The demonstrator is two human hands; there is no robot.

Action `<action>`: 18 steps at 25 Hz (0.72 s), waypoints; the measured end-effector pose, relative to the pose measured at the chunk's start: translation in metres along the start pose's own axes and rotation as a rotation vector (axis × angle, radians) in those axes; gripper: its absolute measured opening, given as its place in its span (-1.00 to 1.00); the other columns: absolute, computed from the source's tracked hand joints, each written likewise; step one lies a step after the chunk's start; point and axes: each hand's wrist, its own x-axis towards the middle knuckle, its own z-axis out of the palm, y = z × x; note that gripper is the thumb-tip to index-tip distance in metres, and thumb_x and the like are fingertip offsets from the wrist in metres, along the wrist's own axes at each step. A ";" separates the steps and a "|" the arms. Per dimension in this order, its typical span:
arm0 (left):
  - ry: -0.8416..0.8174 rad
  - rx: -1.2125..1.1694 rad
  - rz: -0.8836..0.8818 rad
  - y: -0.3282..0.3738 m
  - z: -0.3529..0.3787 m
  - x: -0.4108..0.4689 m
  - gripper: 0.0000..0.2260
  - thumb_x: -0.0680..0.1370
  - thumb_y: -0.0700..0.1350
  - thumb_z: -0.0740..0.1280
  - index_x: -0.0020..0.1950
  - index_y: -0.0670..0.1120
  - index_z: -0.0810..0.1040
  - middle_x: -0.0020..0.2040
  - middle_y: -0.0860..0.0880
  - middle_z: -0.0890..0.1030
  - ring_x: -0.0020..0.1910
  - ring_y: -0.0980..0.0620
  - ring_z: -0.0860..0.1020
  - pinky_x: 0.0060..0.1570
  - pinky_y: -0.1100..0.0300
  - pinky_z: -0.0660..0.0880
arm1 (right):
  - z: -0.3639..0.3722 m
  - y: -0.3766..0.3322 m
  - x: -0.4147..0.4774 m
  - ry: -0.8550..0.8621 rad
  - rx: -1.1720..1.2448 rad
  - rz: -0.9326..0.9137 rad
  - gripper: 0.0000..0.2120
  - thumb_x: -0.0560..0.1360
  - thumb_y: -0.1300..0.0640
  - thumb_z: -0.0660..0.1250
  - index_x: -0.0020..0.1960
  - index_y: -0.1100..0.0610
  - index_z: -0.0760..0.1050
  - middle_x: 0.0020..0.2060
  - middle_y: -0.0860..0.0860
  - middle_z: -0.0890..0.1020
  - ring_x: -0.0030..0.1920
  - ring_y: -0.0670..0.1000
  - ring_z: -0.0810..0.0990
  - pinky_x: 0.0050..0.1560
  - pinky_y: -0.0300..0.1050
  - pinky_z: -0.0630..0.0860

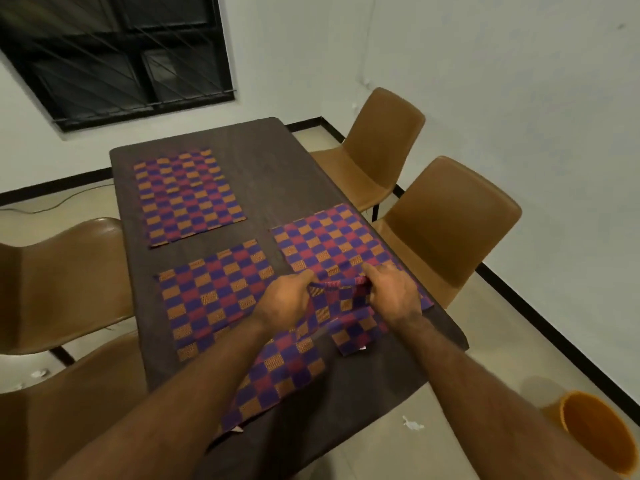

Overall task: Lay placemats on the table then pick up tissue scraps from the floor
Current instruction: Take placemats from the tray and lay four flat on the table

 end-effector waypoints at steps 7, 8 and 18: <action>0.047 -0.250 -0.085 0.011 0.049 0.040 -0.72 0.67 -0.30 0.18 0.28 -0.10 0.57 0.12 -0.07 0.65 -0.05 0.07 0.54 -0.11 0.35 0.44 | 0.001 0.054 0.054 -0.046 0.016 -0.095 -0.62 0.54 -0.01 0.30 0.35 -0.10 0.39 0.05 -0.03 0.66 0.06 0.03 0.60 0.02 0.01 0.56; 0.045 -0.267 -0.106 0.013 0.056 0.049 -0.72 0.66 -0.31 0.19 0.29 -0.11 0.57 0.16 -0.07 0.64 0.03 0.07 0.54 -0.03 0.33 0.45 | 0.004 0.062 0.065 -0.062 0.026 -0.090 -0.61 0.54 -0.01 0.29 0.35 -0.11 0.38 0.05 -0.02 0.65 0.05 0.04 0.60 0.01 0.00 0.55; 0.110 -0.241 -0.375 -0.023 0.103 0.118 -0.69 0.65 -0.15 0.31 0.40 -0.01 0.49 0.27 -0.03 0.57 0.25 -0.05 0.52 0.25 -0.04 0.51 | 0.078 0.110 0.141 -0.259 0.217 -0.088 -0.34 0.51 0.20 0.25 0.55 -0.05 0.13 0.43 0.02 0.40 0.33 0.11 0.48 0.28 0.11 0.53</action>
